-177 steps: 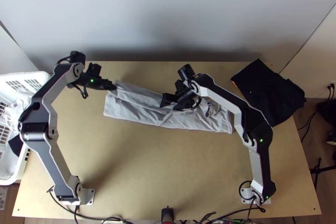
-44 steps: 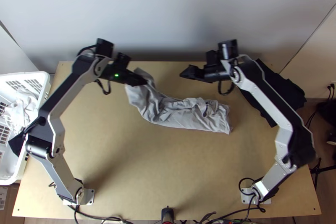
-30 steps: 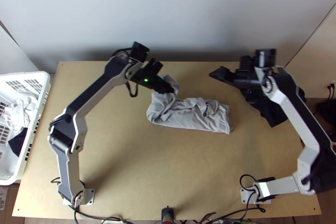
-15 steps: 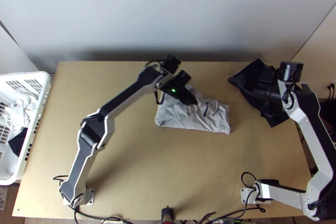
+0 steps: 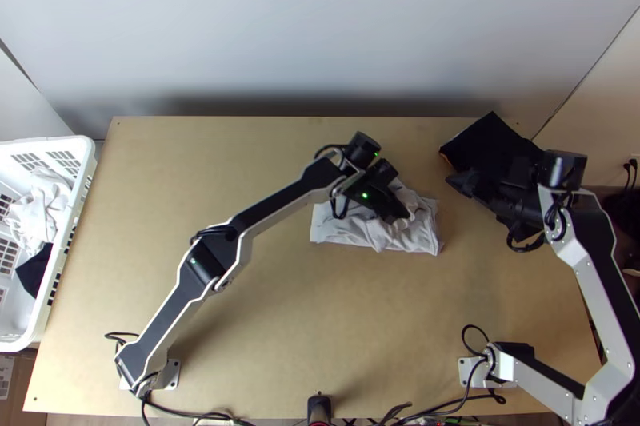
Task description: Fold the t-shirt
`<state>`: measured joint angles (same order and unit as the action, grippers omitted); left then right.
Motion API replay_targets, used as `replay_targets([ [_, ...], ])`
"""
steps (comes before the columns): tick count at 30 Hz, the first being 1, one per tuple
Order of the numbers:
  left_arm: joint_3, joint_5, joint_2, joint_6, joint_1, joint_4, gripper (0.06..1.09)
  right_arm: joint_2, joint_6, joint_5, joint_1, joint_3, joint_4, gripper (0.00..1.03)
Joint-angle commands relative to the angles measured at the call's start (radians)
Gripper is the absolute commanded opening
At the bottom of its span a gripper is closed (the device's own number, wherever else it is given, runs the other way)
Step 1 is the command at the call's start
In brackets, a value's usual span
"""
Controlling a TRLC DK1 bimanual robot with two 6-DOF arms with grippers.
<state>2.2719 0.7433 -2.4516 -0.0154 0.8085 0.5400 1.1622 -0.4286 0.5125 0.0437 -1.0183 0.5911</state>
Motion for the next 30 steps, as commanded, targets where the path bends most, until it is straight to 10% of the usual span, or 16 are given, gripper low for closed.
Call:
replay_targets([
  [1,0.003,-0.002,-0.075,-0.058,0.035,-0.146,1.04,-0.053,0.007,-0.016,0.007,0.072,-0.011,0.98],
  [16,0.0,-0.021,0.184,-0.144,-0.121,-0.115,1.04,-0.019,-0.004,-0.02,-0.061,0.098,-0.053,0.98],
  [24,-0.095,-0.18,0.215,0.187,-0.253,0.305,1.04,0.159,-0.065,-0.005,-0.292,0.04,-0.039,0.98],
  [30,-0.299,-0.272,0.243,0.298,-0.29,0.293,1.04,0.291,-0.102,0.049,-0.372,-0.068,-0.034,0.98],
])
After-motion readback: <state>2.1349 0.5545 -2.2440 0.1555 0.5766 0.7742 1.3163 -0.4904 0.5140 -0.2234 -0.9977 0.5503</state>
